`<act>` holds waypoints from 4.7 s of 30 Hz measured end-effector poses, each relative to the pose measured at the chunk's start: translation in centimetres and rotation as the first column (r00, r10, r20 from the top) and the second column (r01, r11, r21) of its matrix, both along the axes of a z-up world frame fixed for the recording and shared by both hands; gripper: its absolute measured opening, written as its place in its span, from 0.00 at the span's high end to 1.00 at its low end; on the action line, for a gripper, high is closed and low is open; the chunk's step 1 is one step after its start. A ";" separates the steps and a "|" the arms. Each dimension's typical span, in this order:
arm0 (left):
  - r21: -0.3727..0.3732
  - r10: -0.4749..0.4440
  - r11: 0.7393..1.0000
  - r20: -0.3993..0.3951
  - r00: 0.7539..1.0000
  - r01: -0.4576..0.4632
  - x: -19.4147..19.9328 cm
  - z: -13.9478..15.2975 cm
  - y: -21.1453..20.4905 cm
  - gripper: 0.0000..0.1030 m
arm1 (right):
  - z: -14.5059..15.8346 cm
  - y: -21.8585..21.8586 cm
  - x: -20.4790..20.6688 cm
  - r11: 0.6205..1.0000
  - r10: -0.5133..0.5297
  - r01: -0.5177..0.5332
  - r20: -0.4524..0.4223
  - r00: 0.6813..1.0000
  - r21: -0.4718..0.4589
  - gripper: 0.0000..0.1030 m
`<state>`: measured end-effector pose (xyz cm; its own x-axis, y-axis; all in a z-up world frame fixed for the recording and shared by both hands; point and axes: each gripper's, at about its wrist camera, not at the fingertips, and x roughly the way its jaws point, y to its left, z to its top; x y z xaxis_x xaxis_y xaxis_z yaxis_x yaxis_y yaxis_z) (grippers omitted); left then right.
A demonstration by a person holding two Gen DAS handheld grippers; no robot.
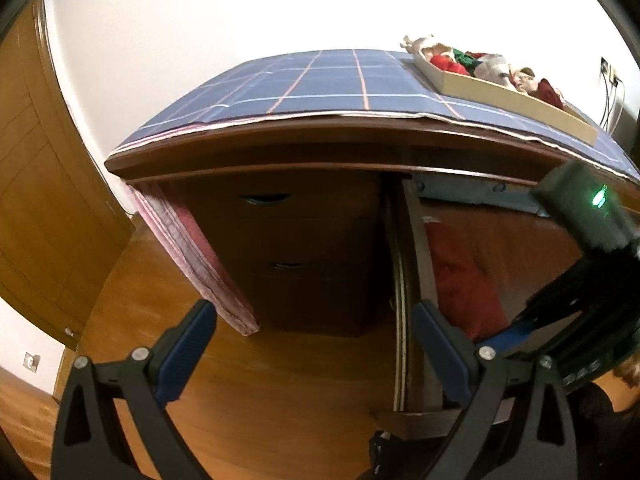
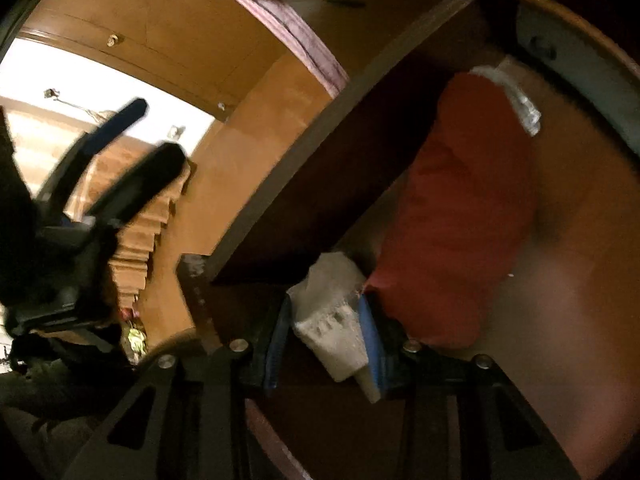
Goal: Take underwear out of drawer
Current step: 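Reach both open tools into the drawer toward the dark red cloth and beige sock, then grasp the dark red cloth with the left tool while the right tool grasps the beige sock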
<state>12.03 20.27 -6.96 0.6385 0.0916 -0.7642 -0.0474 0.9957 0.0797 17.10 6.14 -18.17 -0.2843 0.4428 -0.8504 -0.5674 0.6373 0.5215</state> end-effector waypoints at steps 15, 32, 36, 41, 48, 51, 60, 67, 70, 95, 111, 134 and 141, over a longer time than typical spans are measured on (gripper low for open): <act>-0.086 -0.106 0.991 -0.037 0.994 0.103 1.8 0.1 -3.9 0.03 | 3.0 -9.7 1.9 0.952 -0.300 0.296 0.039 0.953 0.079 0.86; -0.160 -0.169 0.977 -0.160 0.973 0.143 7.0 0.5 -12.2 0.03 | 6.7 -20.8 1.6 0.876 -0.428 0.472 0.292 0.855 -0.097 0.84; -0.138 -0.155 0.982 -0.164 0.974 0.133 7.1 0.4 -12.2 0.03 | 6.3 -21.3 1.9 0.873 -0.409 0.473 0.350 0.843 -0.117 0.78; -0.148 -0.137 0.982 -0.159 0.978 0.113 6.7 0.6 -11.0 0.03 | 5.7 -18.0 3.8 0.899 -0.416 0.437 0.295 0.860 -0.007 0.76; -0.161 -0.096 0.984 -0.150 0.984 0.071 6.1 0.6 -8.7 0.03 | 1.8 -11.7 6.4 0.928 -0.273 0.341 0.347 0.897 -0.152 0.76; -0.172 -0.087 0.983 -0.157 0.984 0.060 6.0 0.2 -8.1 0.03 | 1.6 -10.2 6.6 0.937 -0.244 0.314 0.356 0.902 -0.152 0.76; -0.146 -0.095 0.987 -0.166 0.982 0.071 6.6 -0.2 -9.0 0.03 | 5.6 -11.0 4.1 0.971 -0.240 0.233 0.148 0.959 0.060 0.76; -0.094 -0.142 0.988 -0.207 0.968 0.125 8.2 -1.5 -12.8 0.03 | 6.4 -15.1 4.1 0.960 -0.257 0.276 0.261 0.930 -0.038 0.76; -0.122 -0.123 0.988 -0.234 0.964 0.097 8.7 -1.9 -13.0 0.04 | 6.1 -15.3 4.3 0.955 -0.270 0.293 0.265 0.926 -0.048 0.76; -0.195 -0.026 0.981 -0.178 0.984 -0.009 6.2 0.2 -6.1 0.04 | 6.5 -7.5 -0.3 0.999 0.037 -0.036 0.154 0.987 -0.010 0.82; 0.006 -0.146 0.988 -0.339 0.929 0.157 9.2 -3.9 -15.9 0.02 | 6.9 -14.9 2.7 0.958 -0.123 0.204 0.355 0.927 -0.201 0.49; 0.010 -0.133 0.987 -0.523 0.842 0.162 11.6 -8.1 -18.2 0.14 | 3.4 -12.7 5.4 0.900 -0.068 0.205 0.341 0.938 -0.384 0.69; -0.137 -0.220 0.975 -0.514 0.829 0.174 10.9 -8.4 -18.6 0.61 | 7.5 -15.4 4.9 0.918 -0.260 0.340 0.339 0.904 -0.202 0.69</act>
<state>22.95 1.72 -15.37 0.1391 -0.0697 -0.9878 0.1760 0.9834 -0.0446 22.01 -9.26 -10.65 0.1139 0.2269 -0.9672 -0.4314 0.8883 0.1575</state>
